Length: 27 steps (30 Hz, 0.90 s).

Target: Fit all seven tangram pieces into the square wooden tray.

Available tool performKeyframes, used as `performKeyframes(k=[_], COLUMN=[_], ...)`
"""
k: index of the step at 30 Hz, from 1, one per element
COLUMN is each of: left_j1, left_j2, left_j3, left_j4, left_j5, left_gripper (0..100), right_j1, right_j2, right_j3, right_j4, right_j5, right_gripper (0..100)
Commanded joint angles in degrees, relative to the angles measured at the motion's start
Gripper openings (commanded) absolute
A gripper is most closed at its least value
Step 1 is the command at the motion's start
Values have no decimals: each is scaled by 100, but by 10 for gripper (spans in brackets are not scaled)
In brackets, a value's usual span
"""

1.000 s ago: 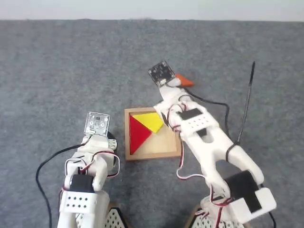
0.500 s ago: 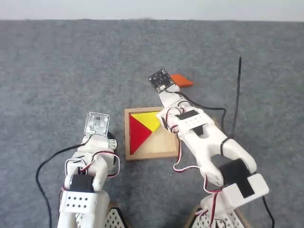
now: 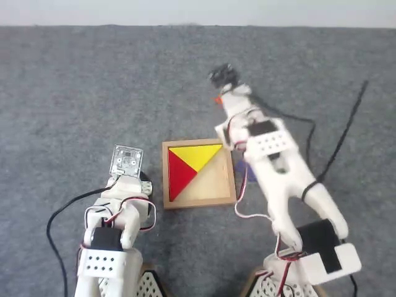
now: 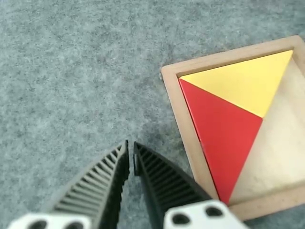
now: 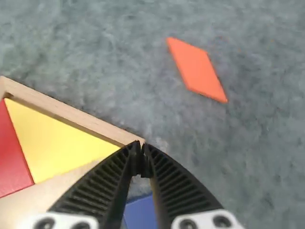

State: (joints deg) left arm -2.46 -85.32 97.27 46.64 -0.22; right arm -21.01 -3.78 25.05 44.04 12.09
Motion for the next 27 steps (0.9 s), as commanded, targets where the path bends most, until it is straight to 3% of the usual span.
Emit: performKeyframes(k=[1,4,12,27], left_j1=[-26,-26,-26,-26], left_j2=[-70,-70,-70,-70], left_j3=[-48,-48,-48,-48], left_j4=[9,9,9,9], left_j5=[18,18,18,18], left_gripper=[14,14,14,14], right_j1=[48,84,101,330], right_j2=[242,910,2747,5174], right_j3=[-1310,-1749,-2989,-5336], right_j4=[725,576,233,303], right_j5=[457,738,1503,1512], right_gripper=[10,32,302,310])
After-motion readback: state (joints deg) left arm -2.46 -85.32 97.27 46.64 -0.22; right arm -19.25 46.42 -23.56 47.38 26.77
